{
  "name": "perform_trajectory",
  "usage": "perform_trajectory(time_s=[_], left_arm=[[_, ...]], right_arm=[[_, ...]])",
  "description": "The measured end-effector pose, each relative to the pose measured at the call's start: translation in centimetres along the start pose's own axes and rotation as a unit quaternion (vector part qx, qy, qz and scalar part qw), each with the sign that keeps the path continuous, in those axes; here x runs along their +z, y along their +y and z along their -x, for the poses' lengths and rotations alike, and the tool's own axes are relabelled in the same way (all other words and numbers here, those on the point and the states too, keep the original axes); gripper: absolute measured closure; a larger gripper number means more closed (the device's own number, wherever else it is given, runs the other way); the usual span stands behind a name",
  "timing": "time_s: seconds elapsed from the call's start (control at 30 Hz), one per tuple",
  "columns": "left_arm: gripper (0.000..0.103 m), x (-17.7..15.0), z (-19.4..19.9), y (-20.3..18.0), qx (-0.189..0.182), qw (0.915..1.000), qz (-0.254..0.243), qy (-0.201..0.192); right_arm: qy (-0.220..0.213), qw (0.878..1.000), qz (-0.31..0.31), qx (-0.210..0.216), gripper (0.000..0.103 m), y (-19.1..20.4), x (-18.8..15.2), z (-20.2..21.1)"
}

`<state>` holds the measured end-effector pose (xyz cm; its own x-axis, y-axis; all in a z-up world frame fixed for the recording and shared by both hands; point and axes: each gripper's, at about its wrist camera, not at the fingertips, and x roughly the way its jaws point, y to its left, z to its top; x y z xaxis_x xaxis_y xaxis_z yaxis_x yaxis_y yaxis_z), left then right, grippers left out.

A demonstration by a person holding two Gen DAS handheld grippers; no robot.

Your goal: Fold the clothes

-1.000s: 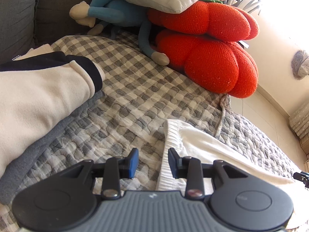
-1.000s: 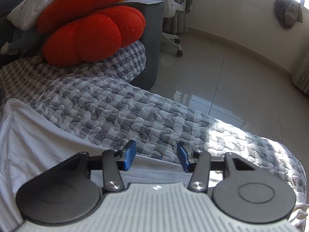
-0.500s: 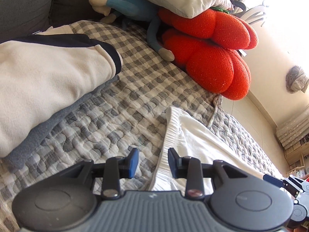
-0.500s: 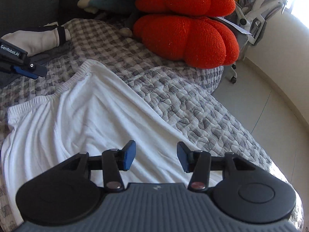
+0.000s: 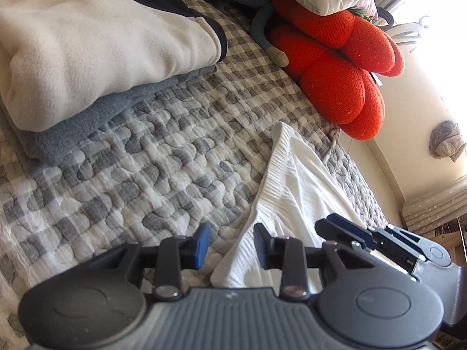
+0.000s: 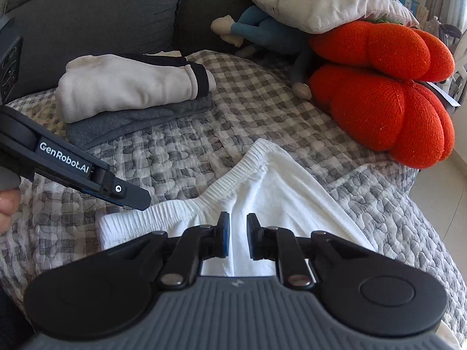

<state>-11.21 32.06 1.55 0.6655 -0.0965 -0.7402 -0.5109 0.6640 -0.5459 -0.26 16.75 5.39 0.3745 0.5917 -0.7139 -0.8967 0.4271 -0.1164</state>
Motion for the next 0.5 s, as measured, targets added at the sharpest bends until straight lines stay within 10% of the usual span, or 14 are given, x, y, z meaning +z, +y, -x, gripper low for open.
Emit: perform_trajectory(time_s=[0.5], left_arm=[[0.064, 0.5, -0.1, 1.1, -0.020, 0.9993, 0.031, 0.008]], right_arm=[[0.029, 0.999, 0.040, -0.014, 0.094, 0.8, -1.0, -3.1]])
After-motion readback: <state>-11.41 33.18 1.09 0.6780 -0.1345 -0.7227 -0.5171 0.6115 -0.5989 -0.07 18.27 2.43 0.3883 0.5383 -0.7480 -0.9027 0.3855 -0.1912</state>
